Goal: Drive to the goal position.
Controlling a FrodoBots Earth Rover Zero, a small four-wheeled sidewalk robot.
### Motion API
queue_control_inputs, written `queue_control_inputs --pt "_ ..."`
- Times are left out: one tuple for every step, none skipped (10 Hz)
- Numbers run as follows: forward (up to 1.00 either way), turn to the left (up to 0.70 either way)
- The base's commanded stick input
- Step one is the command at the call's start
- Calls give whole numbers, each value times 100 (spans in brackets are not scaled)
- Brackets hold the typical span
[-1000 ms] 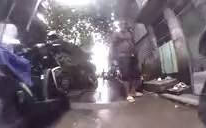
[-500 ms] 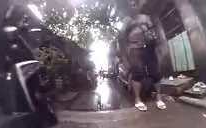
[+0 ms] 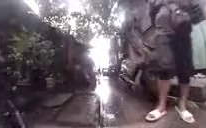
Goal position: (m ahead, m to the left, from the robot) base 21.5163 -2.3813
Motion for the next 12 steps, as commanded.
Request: queue_control_inputs --pt "99 0" --pt "99 0" --pt "99 0" --pt "99 0" --pt "99 0" --pt "99 0" --pt "99 0" --pt "99 0" --pt "99 0" --pt "99 0" --pt "99 0" --pt "99 0"
